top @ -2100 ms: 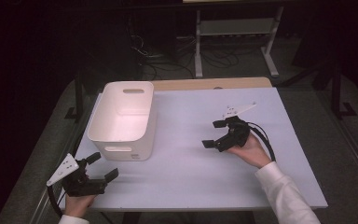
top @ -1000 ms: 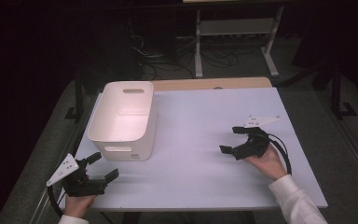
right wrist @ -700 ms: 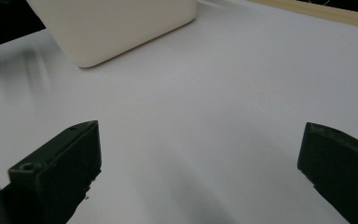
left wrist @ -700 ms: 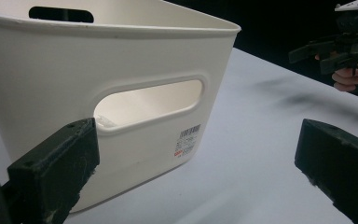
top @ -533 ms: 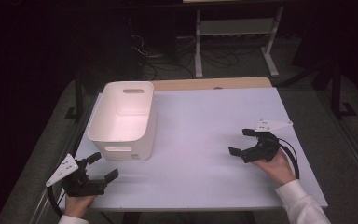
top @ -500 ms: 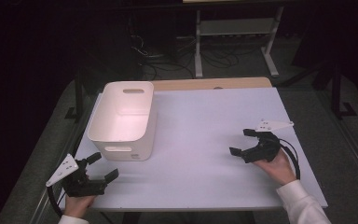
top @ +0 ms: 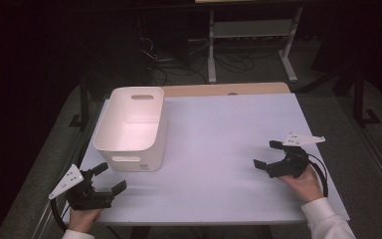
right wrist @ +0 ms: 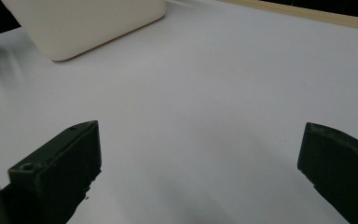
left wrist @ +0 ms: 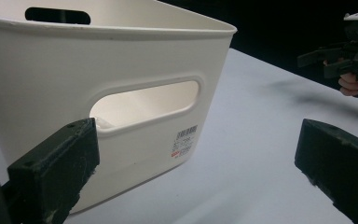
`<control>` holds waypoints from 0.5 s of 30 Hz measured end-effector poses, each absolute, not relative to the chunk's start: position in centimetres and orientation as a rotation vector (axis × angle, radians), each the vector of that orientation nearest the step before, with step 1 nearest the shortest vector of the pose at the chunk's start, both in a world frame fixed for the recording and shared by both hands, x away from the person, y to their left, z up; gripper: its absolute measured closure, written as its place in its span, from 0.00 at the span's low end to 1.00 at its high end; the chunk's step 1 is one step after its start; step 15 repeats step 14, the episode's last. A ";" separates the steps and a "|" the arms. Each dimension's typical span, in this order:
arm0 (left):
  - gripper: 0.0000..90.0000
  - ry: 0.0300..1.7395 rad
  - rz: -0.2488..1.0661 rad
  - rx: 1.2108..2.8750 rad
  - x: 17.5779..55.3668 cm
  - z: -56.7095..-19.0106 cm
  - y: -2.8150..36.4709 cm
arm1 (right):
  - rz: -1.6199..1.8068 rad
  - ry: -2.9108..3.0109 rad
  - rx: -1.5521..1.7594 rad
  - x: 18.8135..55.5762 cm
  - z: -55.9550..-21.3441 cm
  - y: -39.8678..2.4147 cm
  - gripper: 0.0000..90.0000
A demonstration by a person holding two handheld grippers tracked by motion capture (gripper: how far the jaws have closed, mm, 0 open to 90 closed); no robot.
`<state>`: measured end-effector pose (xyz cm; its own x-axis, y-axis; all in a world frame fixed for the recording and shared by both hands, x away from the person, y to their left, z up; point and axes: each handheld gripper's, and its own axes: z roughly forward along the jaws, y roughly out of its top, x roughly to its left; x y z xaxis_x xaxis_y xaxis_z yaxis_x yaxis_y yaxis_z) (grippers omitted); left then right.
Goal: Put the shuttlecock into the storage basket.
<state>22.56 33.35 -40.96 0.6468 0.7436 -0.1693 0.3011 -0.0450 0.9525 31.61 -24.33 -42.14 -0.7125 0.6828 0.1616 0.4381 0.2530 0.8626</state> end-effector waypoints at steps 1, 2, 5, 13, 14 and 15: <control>0.00 0.875 0.446 1.632 22.6 -40.9 33.4 | 1.443 2.275 1.052 31.5 -42.2 -24.4 0.00; 0.00 0.874 0.445 1.631 22.5 -40.9 33.4 | 1.443 2.270 1.051 31.5 -42.2 -24.5 0.00; 0.00 0.872 0.443 1.631 22.5 -40.9 33.4 | 1.447 2.260 1.055 31.3 -42.3 -24.8 0.00; 0.00 0.869 0.437 1.629 22.5 -40.9 33.3 | 1.442 2.254 1.055 31.2 -42.4 -24.8 0.00; 0.00 0.870 0.437 1.625 22.5 -40.9 33.3 | 1.439 2.259 1.055 31.2 -42.5 -24.8 0.00; 0.00 0.870 0.437 1.625 22.5 -40.9 33.3 | 1.439 2.259 1.055 31.2 -42.5 -24.8 0.00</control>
